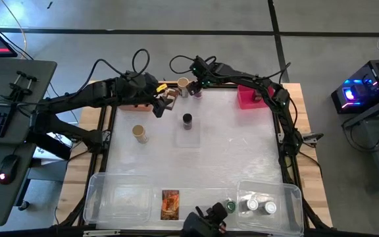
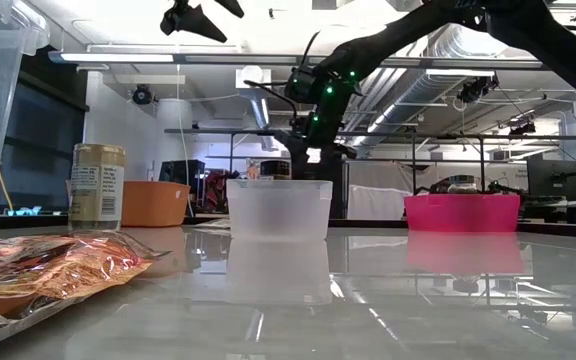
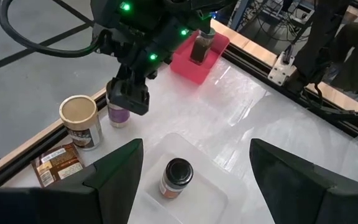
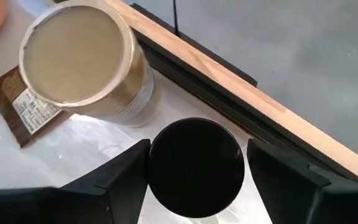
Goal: Sort spices by type
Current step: Put the black seasoning bottle into the white bin
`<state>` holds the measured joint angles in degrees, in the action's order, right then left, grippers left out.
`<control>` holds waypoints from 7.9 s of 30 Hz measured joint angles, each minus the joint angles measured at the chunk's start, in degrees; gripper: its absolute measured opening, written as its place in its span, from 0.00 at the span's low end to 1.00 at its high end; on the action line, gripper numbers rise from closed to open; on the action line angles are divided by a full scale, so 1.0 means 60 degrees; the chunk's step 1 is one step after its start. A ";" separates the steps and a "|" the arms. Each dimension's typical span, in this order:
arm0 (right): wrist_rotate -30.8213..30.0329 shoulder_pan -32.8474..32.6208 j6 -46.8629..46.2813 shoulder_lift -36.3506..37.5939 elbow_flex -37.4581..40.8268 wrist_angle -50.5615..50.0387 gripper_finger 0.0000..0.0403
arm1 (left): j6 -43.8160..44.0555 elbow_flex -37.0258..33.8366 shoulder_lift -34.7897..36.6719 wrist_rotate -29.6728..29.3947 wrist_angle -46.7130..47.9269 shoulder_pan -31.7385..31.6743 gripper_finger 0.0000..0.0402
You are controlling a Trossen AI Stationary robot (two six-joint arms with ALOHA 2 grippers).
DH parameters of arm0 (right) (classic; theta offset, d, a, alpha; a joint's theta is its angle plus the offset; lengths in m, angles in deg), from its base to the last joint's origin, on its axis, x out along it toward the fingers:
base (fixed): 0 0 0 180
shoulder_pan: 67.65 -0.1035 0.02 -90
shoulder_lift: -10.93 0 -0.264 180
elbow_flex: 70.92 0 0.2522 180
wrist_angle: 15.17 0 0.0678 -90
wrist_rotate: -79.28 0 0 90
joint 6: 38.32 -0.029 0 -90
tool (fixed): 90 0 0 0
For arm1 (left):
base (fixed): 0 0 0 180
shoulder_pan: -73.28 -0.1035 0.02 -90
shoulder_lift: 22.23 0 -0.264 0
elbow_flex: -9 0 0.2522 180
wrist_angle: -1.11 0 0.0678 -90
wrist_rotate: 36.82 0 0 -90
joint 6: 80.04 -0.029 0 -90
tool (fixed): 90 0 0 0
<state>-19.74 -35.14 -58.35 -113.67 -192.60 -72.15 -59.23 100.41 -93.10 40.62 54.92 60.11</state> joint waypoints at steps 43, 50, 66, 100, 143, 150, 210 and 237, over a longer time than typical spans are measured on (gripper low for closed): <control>-0.0155 0.0004 -0.0835 -0.0127 0.0000 -0.0380 0.64 | 0.0004 0.0000 0.0004 0.0000 0.0077 0.0002 0.70; -0.0062 -0.0007 -0.0761 -0.0561 0.0018 -0.0641 0.61 | 0.0009 0.0000 0.0007 0.0000 0.0113 0.0007 0.70; 0.0091 -0.0004 -0.0663 -0.0539 0.0015 -0.0030 0.53 | 0.0010 0.0000 0.0007 0.0000 0.0145 0.0005 0.70; 0.1653 -0.0044 0.0248 -0.0521 0.0000 -0.1304 0.53 | 0.0020 0.0000 0.0007 0.0474 0.0569 0.0015 0.70; 0.0193 -0.0113 0.0534 0.1191 0.0000 0.0192 0.90 | 0.0017 0.0000 0.0007 0.0495 0.0565 0.0014 0.70; 0.0797 -0.0117 -0.0361 0.1202 0.0000 0.0611 0.90 | 0.0022 0.0004 -0.0012 0.0495 0.0565 0.0014 0.70; 0.1322 -0.0044 0.1166 -0.0237 0.0000 0.0438 0.74 | 0.0344 0.0004 -0.0036 0.0495 0.0572 0.0014 0.70; 0.3718 -0.0310 0.2325 0.4402 -0.0001 -0.0864 0.49 | -0.1454 0.0004 0.0139 0.0262 0.1607 0.0011 0.70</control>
<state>2.57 -37.00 -44.41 -87.25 -192.61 -77.33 -67.96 100.43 -92.26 42.19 64.56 60.17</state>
